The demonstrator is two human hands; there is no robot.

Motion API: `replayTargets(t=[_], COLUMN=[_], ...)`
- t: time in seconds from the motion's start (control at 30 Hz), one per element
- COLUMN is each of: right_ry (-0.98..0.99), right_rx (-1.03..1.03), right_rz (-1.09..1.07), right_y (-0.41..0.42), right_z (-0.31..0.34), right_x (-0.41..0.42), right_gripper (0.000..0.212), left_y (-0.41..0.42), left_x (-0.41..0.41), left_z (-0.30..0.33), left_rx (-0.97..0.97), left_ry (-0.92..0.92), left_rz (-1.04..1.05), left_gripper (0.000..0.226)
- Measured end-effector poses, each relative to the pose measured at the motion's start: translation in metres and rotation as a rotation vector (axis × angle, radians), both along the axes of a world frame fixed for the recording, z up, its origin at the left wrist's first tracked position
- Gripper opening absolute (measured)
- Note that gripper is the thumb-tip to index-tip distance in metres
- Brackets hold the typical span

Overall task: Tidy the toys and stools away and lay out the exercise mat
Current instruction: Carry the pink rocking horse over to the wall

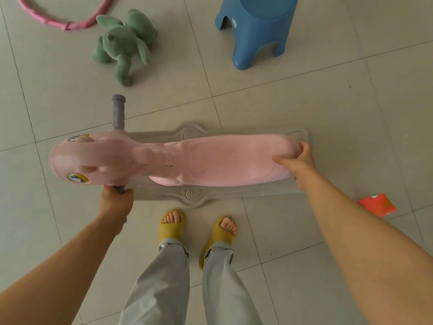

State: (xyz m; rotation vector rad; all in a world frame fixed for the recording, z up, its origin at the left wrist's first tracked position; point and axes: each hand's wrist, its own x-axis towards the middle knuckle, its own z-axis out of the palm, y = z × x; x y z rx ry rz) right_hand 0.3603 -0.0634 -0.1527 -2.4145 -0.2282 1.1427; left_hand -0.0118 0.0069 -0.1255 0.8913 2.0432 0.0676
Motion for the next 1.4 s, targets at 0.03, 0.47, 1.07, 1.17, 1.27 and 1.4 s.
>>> replayTargets(t=[0.03, 0.47, 1.07, 1.17, 1.27, 1.4], right_ry=[0.005, -0.199, -0.180, -0.190, -0.191, -0.195], right_rx=[-0.004, -0.043, 0.057, 0.094, 0.146, 0.209], right_rz=[0.000, 0.118, -0.028, -0.047, -0.063, -0.056], right_y=[0.002, -0.018, -0.074, -0.073, -0.069, -0.060], right_z=[-0.005, 0.012, 0.245, 0.281, 0.310, 0.339], right_x=[0.000, 0.005, 0.001, 0.005, 0.012, 0.024], right_gripper=[0.100, 0.073, 0.077, 0.076, 0.075, 0.072], left_y=[0.001, 0.001, 0.030, 0.035, 0.040, 0.046], left_x=[-0.003, -0.008, 0.025, 0.030, 0.038, 0.051], left_z=[-0.005, 0.022, 0.271, 0.307, 0.335, 0.366], left_rx=[0.011, 0.156, 0.381, 0.420, 0.464, 0.527], left_ry=[0.000, 0.009, -0.002, -0.050, -0.090, -0.136], left_rz=[0.030, 0.064, -0.191, -0.187, -0.181, -0.175], left_gripper=[0.017, 0.021, 0.019, 0.017, 0.015, 0.016])
